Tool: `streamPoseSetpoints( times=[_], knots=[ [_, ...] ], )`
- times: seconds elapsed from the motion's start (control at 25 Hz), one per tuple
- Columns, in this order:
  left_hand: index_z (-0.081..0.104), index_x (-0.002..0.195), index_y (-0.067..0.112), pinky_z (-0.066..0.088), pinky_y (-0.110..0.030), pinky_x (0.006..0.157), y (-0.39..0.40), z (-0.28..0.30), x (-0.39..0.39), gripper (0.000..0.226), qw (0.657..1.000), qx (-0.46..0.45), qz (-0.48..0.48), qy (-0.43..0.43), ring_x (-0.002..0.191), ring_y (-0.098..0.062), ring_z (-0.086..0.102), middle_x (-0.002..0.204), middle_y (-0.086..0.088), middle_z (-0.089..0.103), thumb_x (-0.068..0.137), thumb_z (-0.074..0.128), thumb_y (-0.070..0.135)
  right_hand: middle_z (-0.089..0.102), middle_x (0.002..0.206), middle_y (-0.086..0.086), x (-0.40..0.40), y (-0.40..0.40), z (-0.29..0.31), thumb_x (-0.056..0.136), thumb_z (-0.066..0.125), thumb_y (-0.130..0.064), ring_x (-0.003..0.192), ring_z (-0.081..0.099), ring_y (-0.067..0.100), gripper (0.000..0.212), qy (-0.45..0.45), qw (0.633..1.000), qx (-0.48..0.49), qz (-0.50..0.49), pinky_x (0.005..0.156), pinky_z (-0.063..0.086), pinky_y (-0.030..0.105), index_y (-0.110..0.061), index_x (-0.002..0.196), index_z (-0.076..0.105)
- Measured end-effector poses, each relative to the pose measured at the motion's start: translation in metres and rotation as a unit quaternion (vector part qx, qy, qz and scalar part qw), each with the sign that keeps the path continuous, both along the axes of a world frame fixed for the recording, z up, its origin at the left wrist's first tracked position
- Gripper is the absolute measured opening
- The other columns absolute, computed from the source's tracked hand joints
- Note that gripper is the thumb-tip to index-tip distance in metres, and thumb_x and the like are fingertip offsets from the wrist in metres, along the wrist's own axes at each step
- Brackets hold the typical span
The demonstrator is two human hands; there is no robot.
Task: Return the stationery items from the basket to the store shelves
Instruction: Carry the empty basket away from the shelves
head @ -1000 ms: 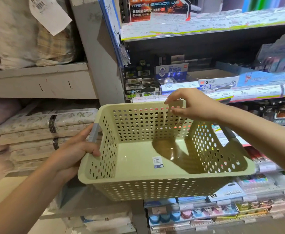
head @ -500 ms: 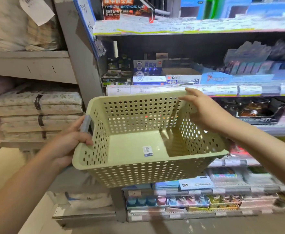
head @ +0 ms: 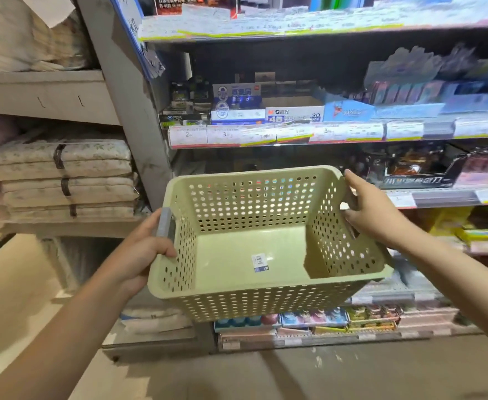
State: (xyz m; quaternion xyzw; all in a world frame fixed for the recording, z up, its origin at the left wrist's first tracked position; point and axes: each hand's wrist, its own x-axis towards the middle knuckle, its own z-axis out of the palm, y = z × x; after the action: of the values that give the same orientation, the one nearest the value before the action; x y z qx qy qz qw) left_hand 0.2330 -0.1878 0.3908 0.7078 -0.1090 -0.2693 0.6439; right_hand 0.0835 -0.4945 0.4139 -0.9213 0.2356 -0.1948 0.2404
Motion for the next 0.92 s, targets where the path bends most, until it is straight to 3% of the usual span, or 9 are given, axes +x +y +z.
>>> streamPoseSetpoints(
  times=[0.08, 0.16, 0.2, 0.36, 0.48, 0.64, 0.76, 0.84, 0.92],
  knots=[
    [0.060, 0.105, 0.048, 0.053, -0.051, 0.075, -0.002, -0.010, 0.001, 0.078, 1.000, 0.015, -0.013, -0.012, 0.095, -0.039, 0.062, 0.113, -0.022, 0.062, 0.072, 0.042, -0.020, 0.056, 0.126, 0.023, -0.005, 0.000, -0.017, 0.080, 0.053, 0.013, 0.109, 0.056, 0.032, 0.055, 0.000, 0.998, 0.053, -0.021, 0.082, 0.048, 0.017, 0.002, 0.133, 0.041],
    [0.062, 0.095, 0.051, 0.052, -0.053, 0.079, -0.004, -0.020, -0.001, 0.078, 0.999, 0.020, -0.025, -0.016, 0.096, -0.040, 0.062, 0.111, -0.022, 0.062, 0.073, 0.042, -0.021, 0.059, 0.117, 0.016, -0.009, 0.004, -0.035, 0.082, 0.048, 0.017, 0.090, 0.057, 0.024, 0.052, -0.016, 0.995, 0.095, -0.035, 0.062, 0.043, 0.000, 0.002, 0.132, 0.043],
    [0.062, 0.093, 0.053, 0.051, -0.055, 0.083, -0.004, -0.027, 0.000, 0.079, 0.999, 0.026, -0.024, -0.017, 0.098, -0.040, 0.062, 0.110, -0.022, 0.063, 0.074, 0.042, -0.021, 0.058, 0.119, 0.010, -0.010, 0.006, -0.045, 0.084, 0.046, 0.017, 0.090, 0.055, 0.019, 0.056, -0.028, 0.993, 0.111, -0.040, 0.066, 0.042, 0.000, -0.002, 0.136, 0.042],
    [0.058, 0.108, 0.048, 0.046, -0.060, 0.090, -0.007, -0.062, 0.005, 0.078, 0.998, 0.055, -0.033, -0.028, 0.101, -0.037, 0.062, 0.111, -0.018, 0.064, 0.075, 0.043, -0.020, 0.051, 0.129, 0.006, -0.005, 0.007, -0.091, 0.085, 0.042, 0.017, 0.111, 0.057, 0.025, 0.065, -0.045, 0.982, 0.176, -0.052, 0.083, 0.051, 0.030, -0.008, 0.144, 0.032],
    [0.056, 0.110, 0.040, 0.050, -0.049, 0.082, -0.014, -0.089, 0.003, 0.072, 0.997, 0.070, -0.026, -0.030, 0.089, -0.030, 0.062, 0.099, -0.012, 0.065, 0.077, 0.041, -0.021, 0.047, 0.140, 0.009, -0.005, 0.000, -0.129, 0.084, 0.044, 0.016, 0.124, 0.052, 0.027, 0.066, -0.037, 0.977, 0.201, -0.058, 0.104, 0.042, 0.040, -0.007, 0.144, 0.031],
    [0.047, 0.129, 0.034, 0.053, -0.032, 0.062, -0.025, -0.133, 0.004, 0.066, 0.994, 0.096, -0.049, -0.024, 0.076, -0.014, 0.068, 0.100, -0.004, 0.067, 0.083, 0.046, -0.013, 0.052, 0.135, 0.012, -0.010, -0.011, -0.175, 0.084, 0.046, 0.015, 0.122, 0.052, 0.027, 0.064, -0.009, 0.978, 0.194, -0.073, 0.098, 0.039, 0.026, -0.007, 0.143, 0.034],
    [0.042, 0.129, 0.039, 0.055, -0.031, 0.056, -0.034, -0.165, 0.002, 0.062, 0.991, 0.116, -0.066, -0.015, 0.075, -0.012, 0.070, 0.100, 0.002, 0.068, 0.087, 0.047, -0.006, 0.043, 0.144, 0.011, -0.014, -0.019, -0.211, 0.083, 0.045, 0.017, 0.129, 0.045, 0.020, 0.067, -0.015, 0.973, 0.219, -0.076, 0.111, 0.035, 0.035, -0.004, 0.144, 0.031],
    [0.044, 0.121, 0.044, 0.057, -0.034, 0.058, -0.042, -0.190, 0.000, 0.059, 0.989, 0.125, -0.073, 0.011, 0.073, -0.013, 0.070, 0.095, 0.005, 0.067, 0.089, 0.047, -0.006, 0.041, 0.145, 0.009, -0.017, -0.023, -0.237, 0.083, 0.046, 0.017, 0.131, 0.042, 0.018, 0.067, -0.010, 0.971, 0.227, -0.079, 0.112, 0.031, 0.030, -0.003, 0.145, 0.029],
    [0.048, 0.111, 0.049, 0.058, -0.042, 0.071, -0.046, -0.220, 0.001, 0.060, 0.987, 0.139, -0.075, 0.026, 0.080, -0.019, 0.069, 0.094, 0.005, 0.067, 0.087, 0.047, -0.007, 0.041, 0.144, 0.010, -0.019, -0.028, -0.265, 0.085, 0.046, 0.014, 0.135, 0.038, 0.020, 0.062, -0.002, 0.972, 0.218, -0.081, 0.106, 0.025, 0.014, 0.000, 0.144, 0.030]
  ],
)
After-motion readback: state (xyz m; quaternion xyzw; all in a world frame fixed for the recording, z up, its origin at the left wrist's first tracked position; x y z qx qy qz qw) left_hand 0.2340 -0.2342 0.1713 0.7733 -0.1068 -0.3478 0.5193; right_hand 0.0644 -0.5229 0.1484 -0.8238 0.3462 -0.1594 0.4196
